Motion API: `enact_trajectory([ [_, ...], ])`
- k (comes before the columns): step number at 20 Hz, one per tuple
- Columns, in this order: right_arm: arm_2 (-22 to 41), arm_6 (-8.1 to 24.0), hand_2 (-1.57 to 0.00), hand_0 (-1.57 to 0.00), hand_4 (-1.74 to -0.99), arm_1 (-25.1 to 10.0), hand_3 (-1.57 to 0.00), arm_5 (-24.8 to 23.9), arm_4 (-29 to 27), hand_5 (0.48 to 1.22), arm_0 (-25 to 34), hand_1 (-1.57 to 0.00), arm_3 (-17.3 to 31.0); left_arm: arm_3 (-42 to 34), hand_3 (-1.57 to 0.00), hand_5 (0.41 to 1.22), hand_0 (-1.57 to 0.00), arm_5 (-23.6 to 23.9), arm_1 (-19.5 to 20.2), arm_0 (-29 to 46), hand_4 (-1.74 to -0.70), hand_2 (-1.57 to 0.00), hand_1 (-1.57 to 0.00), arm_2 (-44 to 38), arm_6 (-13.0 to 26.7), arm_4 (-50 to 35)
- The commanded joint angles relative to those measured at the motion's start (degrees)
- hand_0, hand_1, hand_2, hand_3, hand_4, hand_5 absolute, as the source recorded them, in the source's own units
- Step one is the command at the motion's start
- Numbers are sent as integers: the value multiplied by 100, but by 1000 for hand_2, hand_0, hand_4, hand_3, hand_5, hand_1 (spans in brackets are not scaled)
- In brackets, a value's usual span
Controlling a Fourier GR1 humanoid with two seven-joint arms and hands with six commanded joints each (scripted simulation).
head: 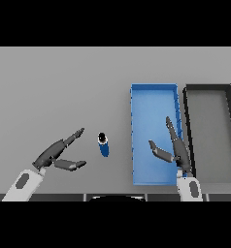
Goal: Pick up the blue pipe and place it into the blue bin.
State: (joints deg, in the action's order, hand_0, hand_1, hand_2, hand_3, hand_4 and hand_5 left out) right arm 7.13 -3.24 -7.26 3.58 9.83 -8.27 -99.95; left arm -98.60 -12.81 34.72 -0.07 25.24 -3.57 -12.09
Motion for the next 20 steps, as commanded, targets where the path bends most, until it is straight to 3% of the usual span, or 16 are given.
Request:
enact_trajectory([
  [1,69,-40,1,1,-1217,51,1,-20,49,615,-77,1,-71,-49,1,475,1,57,-87,28,-1176,1,1,130,-30,168],
  [4,74,125,1,1,-1223,72,1,-47,54,620,-67,1,-162,151,1,464,1,190,-423,-59,-1186,1,1,366,-11,504],
  [8,91,89,1,1,-1229,81,1,-42,65,622,-147,1,-188,575,1,468,1,191,-896,-288,-1206,1,1,540,100,583],
  [14,72,-20,1,1,-1206,92,1,-82,70,606,-316,1,-260,1375,1,459,1,223,-1550,-805,-1152,1,1,708,119,831],
  [16,47,25,1,1,-1201,85,1,-93,70,605,-226,1,-206,1556,1,462,1,231,-1692,-927,-1131,1,1,788,52,955],
  [20,-2,51,1,1,-1206,49,1,-28,-38,606,-227,1,-217,1876,1,533,1,181,-2066,-1027,-1215,-1,1,772,-266,818],
])
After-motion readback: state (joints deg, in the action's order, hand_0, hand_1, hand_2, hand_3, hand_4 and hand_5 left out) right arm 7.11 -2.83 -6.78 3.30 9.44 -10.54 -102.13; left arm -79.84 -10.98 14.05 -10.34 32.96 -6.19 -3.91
